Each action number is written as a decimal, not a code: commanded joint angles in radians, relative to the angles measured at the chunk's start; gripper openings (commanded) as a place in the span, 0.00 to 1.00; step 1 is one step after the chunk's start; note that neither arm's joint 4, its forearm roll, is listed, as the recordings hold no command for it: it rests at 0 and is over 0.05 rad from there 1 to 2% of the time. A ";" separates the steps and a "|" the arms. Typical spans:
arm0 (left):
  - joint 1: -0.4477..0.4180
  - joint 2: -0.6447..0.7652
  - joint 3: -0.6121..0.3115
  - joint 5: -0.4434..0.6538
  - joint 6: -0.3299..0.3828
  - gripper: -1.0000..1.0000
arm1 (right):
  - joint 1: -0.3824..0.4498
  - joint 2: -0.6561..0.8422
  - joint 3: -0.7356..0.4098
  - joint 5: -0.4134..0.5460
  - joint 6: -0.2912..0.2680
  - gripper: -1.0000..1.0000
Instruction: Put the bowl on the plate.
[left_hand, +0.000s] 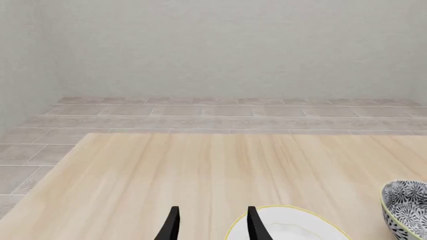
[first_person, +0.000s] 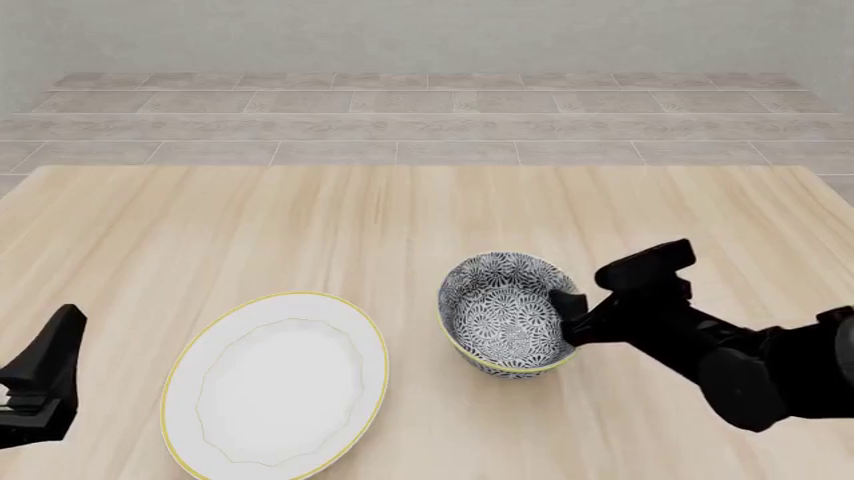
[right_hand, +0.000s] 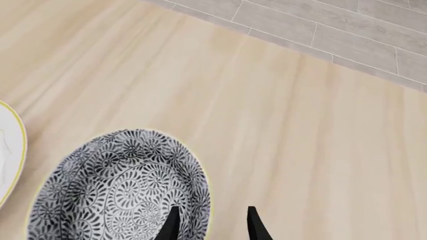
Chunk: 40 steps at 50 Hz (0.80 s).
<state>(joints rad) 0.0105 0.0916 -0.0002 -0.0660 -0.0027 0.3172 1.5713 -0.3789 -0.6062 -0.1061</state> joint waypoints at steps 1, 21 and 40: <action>-0.004 0.005 0.000 -0.006 0.003 1.00 | 0.001 0.038 -0.003 -0.020 0.006 1.00; -0.008 0.009 0.000 -0.013 0.004 1.00 | 0.005 0.073 0.002 -0.043 0.011 1.00; -0.008 0.011 0.000 -0.012 0.004 1.00 | 0.004 0.095 0.006 -0.060 0.015 1.00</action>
<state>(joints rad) 0.0030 0.1032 -0.0002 -0.0794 0.0010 0.3213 1.6547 -0.3774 -0.6602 -0.0932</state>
